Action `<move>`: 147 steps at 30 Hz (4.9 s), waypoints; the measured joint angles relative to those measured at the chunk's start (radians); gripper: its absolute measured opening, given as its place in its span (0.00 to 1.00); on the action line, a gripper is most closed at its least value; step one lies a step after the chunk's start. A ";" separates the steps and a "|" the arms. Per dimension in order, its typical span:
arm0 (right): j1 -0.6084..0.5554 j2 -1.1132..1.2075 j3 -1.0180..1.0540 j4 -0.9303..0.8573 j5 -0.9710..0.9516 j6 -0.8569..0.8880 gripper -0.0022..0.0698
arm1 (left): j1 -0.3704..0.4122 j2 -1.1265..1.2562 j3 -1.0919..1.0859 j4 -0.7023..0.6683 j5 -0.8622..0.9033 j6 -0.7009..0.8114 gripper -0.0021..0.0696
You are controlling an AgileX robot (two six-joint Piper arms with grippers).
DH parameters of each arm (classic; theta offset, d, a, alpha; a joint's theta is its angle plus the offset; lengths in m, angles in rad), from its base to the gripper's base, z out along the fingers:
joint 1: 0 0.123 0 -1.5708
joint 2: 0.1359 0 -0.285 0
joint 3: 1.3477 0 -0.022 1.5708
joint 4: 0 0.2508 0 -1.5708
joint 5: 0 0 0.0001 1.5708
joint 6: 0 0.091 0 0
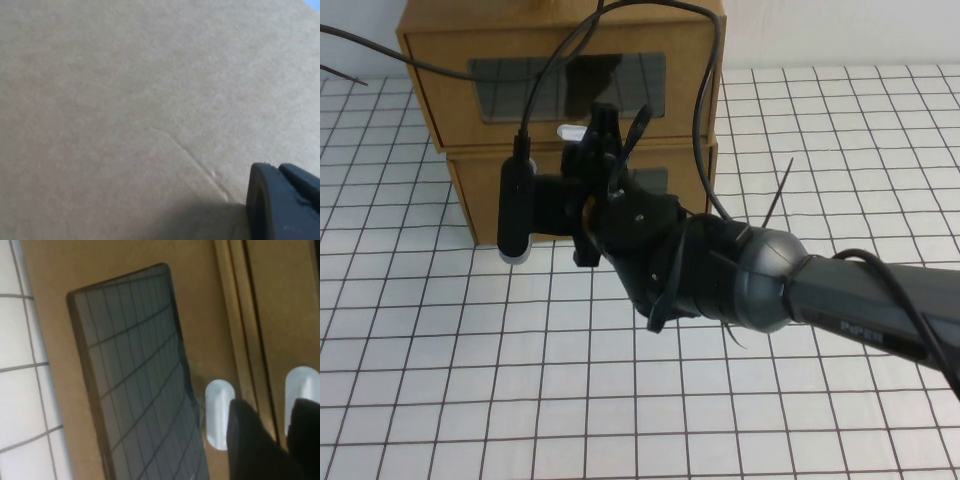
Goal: Open the shoe box
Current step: 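Pull the top drawer of the cardboard box fully open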
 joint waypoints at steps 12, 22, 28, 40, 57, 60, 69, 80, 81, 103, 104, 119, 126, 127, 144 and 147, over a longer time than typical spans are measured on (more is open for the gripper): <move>-0.014 0.016 -0.040 -0.008 0.018 0.002 0.27 | 0.000 0.000 0.000 0.000 0.002 0.000 0.03; -0.041 0.016 -0.040 -0.018 -0.023 0.002 0.27 | 0.000 0.000 0.000 0.000 0.002 0.000 0.03; -0.045 0.029 -0.051 -0.038 -0.034 0.005 0.27 | 0.000 0.000 0.000 0.000 0.002 0.000 0.03; -0.053 0.085 -0.132 -0.031 -0.037 0.006 0.27 | 0.000 0.000 0.000 0.000 0.004 0.000 0.03; -0.057 0.094 -0.133 -0.068 -0.004 0.003 0.09 | 0.000 0.000 0.000 -0.002 0.012 0.000 0.03; -0.055 0.097 -0.135 -0.072 0.008 -0.005 0.09 | 0.000 0.000 0.000 -0.002 0.013 0.000 0.03; -0.047 0.118 -0.152 -0.086 0.051 -0.045 0.08 | 0.000 0.000 0.000 -0.002 0.013 0.000 0.03; -0.035 0.125 -0.147 -0.096 0.087 -0.077 0.05 | 0.000 0.000 0.000 -0.003 0.017 -0.007 0.03; -0.030 0.121 -0.139 -0.098 0.097 -0.080 0.05 | 0.000 0.000 0.000 -0.008 0.019 -0.007 0.03; 0.123 -0.159 0.254 0.050 0.213 -0.057 0.04 | 0.000 0.000 0.000 -0.029 0.071 -0.030 0.03; 0.132 -0.174 0.275 0.064 0.213 -0.055 0.04 | 0.000 0.000 0.000 -0.029 0.071 -0.031 0.03; 0.259 -0.286 0.406 0.253 0.260 -0.032 0.04 | 0.000 0.000 -0.002 -0.032 0.081 -0.045 0.03; 0.267 -0.286 0.406 0.263 0.273 -0.032 0.04 | 0.000 0.000 -0.002 -0.032 0.083 -0.045 0.03; 0.267 -0.286 0.406 0.268 0.274 -0.032 0.04 | 0.000 0.000 -0.002 -0.032 0.083 -0.045 0.03; 0.400 -0.423 0.406 0.462 0.395 -0.031 0.16 | 0.000 0.000 -0.161 0.001 0.187 -0.070 0.03; 0.412 -0.458 0.406 0.457 0.444 -0.026 0.16 | 0.000 0.000 -0.209 0.001 0.192 -0.082 0.03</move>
